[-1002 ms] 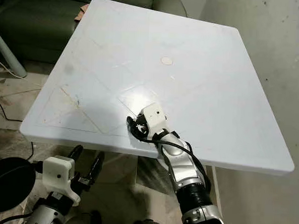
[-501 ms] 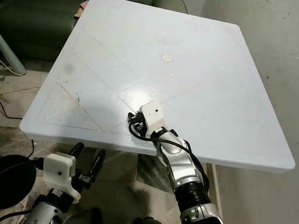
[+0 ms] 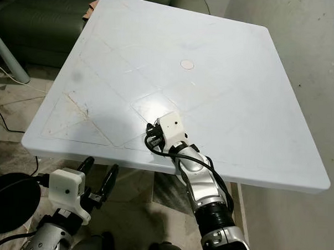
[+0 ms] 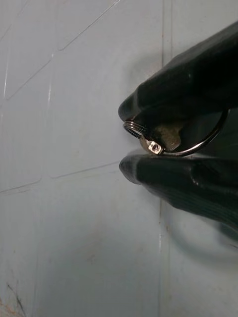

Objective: Hang keys on a hook

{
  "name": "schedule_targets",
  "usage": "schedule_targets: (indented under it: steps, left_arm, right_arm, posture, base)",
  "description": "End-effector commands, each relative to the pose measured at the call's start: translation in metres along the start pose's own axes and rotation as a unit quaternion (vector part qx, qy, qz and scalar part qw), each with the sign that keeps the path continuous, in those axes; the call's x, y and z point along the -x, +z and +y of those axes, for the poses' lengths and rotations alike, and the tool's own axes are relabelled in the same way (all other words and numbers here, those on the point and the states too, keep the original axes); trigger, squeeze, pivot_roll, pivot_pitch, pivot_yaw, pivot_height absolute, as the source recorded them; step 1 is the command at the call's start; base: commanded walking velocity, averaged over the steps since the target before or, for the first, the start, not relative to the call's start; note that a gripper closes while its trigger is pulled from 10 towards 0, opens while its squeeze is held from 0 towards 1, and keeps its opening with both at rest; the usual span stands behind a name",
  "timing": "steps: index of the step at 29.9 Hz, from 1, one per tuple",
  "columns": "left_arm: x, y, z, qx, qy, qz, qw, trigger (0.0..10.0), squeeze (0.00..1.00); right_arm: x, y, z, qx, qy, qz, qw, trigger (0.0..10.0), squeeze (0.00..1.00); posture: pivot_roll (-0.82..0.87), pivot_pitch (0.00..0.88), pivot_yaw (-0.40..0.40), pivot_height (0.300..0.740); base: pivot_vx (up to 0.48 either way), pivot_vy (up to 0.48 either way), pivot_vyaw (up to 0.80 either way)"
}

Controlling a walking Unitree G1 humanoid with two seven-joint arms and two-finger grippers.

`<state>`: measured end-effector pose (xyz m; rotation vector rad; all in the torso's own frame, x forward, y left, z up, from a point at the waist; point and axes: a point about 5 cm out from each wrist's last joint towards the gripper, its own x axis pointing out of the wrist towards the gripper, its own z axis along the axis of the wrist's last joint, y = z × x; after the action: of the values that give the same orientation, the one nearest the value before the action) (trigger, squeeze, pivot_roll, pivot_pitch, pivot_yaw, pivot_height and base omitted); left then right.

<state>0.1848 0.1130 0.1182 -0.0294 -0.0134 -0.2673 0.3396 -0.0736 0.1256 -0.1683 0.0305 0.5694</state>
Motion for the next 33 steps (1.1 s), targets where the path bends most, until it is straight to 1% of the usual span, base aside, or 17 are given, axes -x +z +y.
schedule_targets:
  steps: [1, 8, 13, 21, 24, 26, 27, 29, 31, 32, 33]
  left_arm:
    - [0.002, 0.002, -0.001, -0.001, 0.000, 0.001, 1.000, 10.0, 0.00]
    - [0.001, 0.001, -0.001, -0.001, 0.001, 0.000, 1.000, 10.0, 0.00]
    - [0.000, 0.001, -0.002, 0.001, 0.002, -0.001, 1.000, 10.0, 0.00]
    - [-0.001, 0.000, -0.002, 0.003, 0.002, -0.001, 1.000, 10.0, 0.00]
    - [-0.001, 0.000, -0.002, 0.005, 0.003, -0.001, 1.000, 10.0, 0.00]
    - [-0.001, 0.000, -0.001, 0.006, 0.004, -0.001, 1.000, 10.0, 0.00]
    - [-0.001, 0.000, -0.001, 0.006, 0.005, -0.002, 1.000, 10.0, 0.00]
    - [-0.002, 0.001, -0.001, 0.007, 0.005, -0.002, 1.000, 10.0, 0.00]
    - [-0.002, 0.001, -0.001, 0.007, 0.005, -0.002, 1.000, 10.0, 0.00]
    - [-0.002, 0.001, -0.001, 0.006, 0.006, -0.003, 1.000, 10.0, 0.00]
    - [-0.002, 0.001, -0.001, 0.006, 0.006, -0.003, 1.000, 10.0, 0.00]
  right_arm:
    - [0.002, -0.008, -0.002, -0.006, -0.003, 0.017, 1.000, 0.0, 0.00]
    - [0.002, -0.005, -0.003, -0.003, -0.003, 0.006, 1.000, 0.0, 0.00]
    - [0.002, -0.002, -0.003, -0.017, 0.000, -0.012, 1.000, 0.0, 0.00]
    - [0.002, -0.003, -0.005, -0.025, -0.005, -0.008, 1.000, 0.0, 0.00]
    - [0.002, 0.000, -0.007, -0.027, -0.008, -0.015, 0.999, 0.0, 0.00]
    - [0.001, 0.004, -0.009, -0.038, -0.012, -0.027, 0.999, 0.0, 0.00]
    - [0.001, 0.007, -0.010, -0.057, -0.012, -0.037, 0.998, 0.0, 0.00]
    - [0.001, 0.012, -0.012, -0.080, -0.011, -0.053, 0.995, 0.0, 0.00]
    - [0.001, 0.013, -0.013, -0.085, -0.011, -0.059, 0.995, 0.0, 0.00]
    - [0.000, 0.017, -0.016, -0.119, -0.023, -0.069, 0.990, 0.0, 0.00]
    - [0.000, 0.018, -0.017, -0.128, -0.026, -0.071, 0.989, 0.0, 0.00]
  posture:
    - [0.05, 0.188, -0.131, 0.728]
    - [0.05, 0.180, -0.134, 0.728]
    - [0.05, 0.179, -0.135, 0.728]
    - [0.04, 0.183, -0.136, 0.728]
    - [0.04, 0.182, -0.135, 0.728]
    - [0.04, 0.182, -0.135, 0.728]
    - [0.04, 0.182, -0.135, 0.728]
    - [0.04, 0.181, -0.135, 0.728]
    - [0.04, 0.181, -0.135, 0.728]
    - [0.04, 0.181, -0.135, 0.728]
    - [0.04, 0.181, -0.135, 0.728]
  base:
    - [0.000, 0.000, 0.00]
    - [0.000, 0.000, 0.00]
    - [0.000, 0.000, 0.00]
    - [0.000, 0.000, 0.00]
    - [0.000, 0.000, 0.00]
    - [0.000, 0.000, 0.00]
    - [0.000, 0.000, 0.00]
    - [0.000, 0.000, 0.00]
    - [0.000, 0.000, 0.00]
    - [0.000, 0.000, 0.00]
    - [0.000, 0.000, 0.00]
